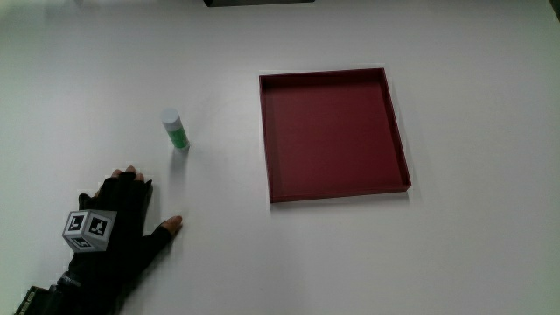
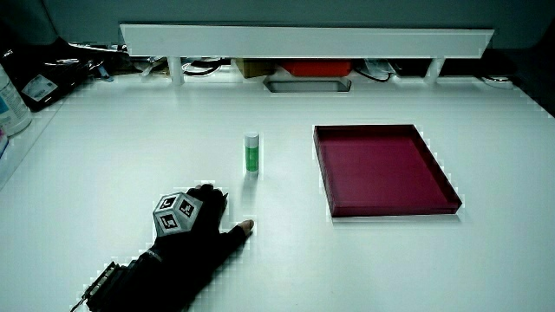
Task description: Place glue stick
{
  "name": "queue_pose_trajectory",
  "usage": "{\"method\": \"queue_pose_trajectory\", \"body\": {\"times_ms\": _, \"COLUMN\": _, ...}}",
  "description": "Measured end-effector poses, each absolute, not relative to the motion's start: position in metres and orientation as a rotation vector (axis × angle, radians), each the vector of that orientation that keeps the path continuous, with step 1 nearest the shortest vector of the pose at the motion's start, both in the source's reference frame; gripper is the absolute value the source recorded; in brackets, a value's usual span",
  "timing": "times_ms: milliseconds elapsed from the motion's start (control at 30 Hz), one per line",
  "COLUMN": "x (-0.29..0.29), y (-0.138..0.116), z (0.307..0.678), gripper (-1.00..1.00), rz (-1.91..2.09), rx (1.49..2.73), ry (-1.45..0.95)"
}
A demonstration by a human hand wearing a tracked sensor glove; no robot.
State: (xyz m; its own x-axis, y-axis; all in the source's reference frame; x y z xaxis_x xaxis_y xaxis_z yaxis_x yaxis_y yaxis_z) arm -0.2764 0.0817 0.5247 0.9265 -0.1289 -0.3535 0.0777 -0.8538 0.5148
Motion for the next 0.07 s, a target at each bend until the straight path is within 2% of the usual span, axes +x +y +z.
{"method": "queue_pose_trajectory", "body": {"times_ms": 67, "x": -0.2796, "y": 0.0836, "z": 0.5279, "gripper": -1.00, "rz": -0.541, "rx": 2.534, "ry": -0.036}}
